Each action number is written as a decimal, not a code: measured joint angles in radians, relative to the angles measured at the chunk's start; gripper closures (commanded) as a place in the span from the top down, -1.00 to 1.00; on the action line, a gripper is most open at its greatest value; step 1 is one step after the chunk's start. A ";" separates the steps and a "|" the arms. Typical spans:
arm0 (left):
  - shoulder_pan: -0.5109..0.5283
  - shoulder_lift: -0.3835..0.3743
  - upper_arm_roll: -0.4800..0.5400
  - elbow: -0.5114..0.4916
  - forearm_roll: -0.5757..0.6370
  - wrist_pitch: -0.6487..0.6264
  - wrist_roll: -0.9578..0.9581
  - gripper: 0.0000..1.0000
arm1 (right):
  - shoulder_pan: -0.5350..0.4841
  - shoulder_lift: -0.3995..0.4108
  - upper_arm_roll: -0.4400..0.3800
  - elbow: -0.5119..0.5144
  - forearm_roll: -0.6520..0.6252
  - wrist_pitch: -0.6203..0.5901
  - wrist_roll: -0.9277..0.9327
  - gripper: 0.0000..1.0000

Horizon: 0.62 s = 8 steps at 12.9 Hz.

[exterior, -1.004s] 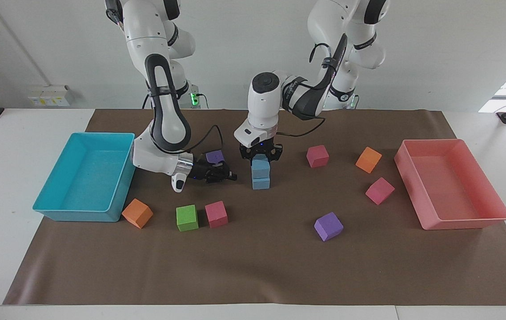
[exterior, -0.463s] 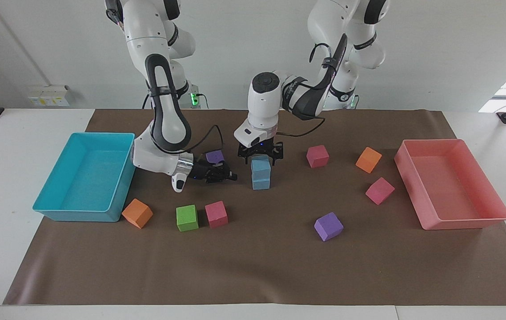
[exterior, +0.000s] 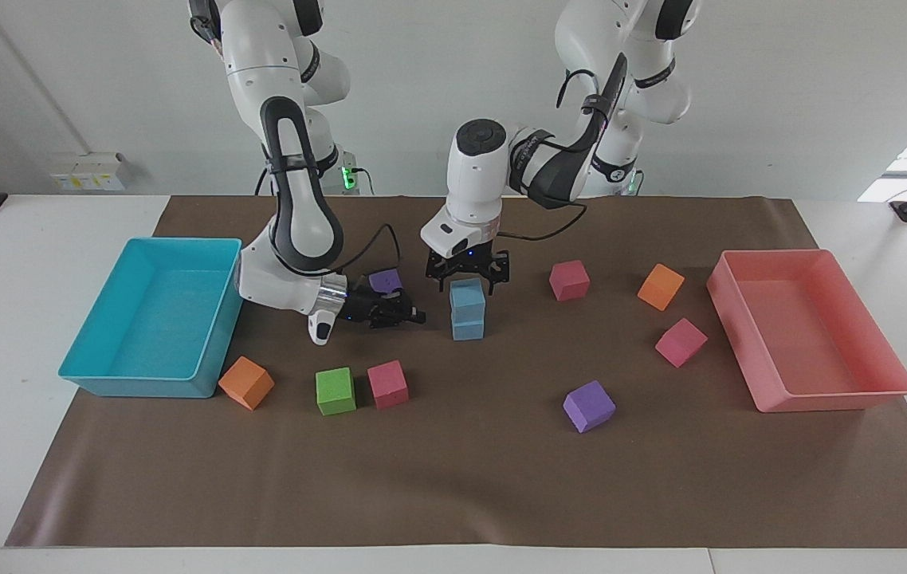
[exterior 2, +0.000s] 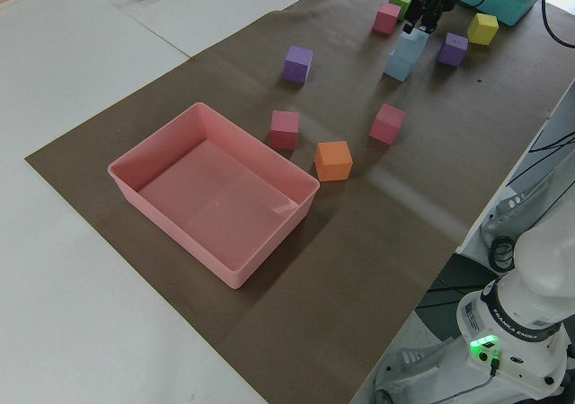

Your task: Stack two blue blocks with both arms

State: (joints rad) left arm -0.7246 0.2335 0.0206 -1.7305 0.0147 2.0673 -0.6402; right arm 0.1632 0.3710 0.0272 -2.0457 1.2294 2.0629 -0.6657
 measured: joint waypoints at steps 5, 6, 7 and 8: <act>0.176 -0.108 0.008 -0.012 0.001 -0.083 0.176 1.00 | -0.001 -0.034 -0.007 0.027 -0.035 0.001 0.016 -0.58; 0.218 -0.126 0.009 -0.014 0.001 -0.093 0.228 1.00 | -0.003 -0.040 -0.010 0.042 -0.079 0.001 0.044 0.13; 0.259 -0.146 0.011 -0.014 0.002 -0.112 0.281 1.00 | -0.004 -0.046 -0.011 0.061 -0.135 0.001 0.085 0.99; 0.299 -0.171 0.013 -0.014 0.002 -0.141 0.330 1.00 | -0.005 -0.057 -0.011 0.082 -0.203 0.001 0.144 1.00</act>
State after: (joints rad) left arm -0.4253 0.0627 0.0332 -1.7441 0.0162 1.9260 -0.3098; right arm 0.1587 0.3140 0.0162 -1.9638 1.0268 2.0641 -0.5219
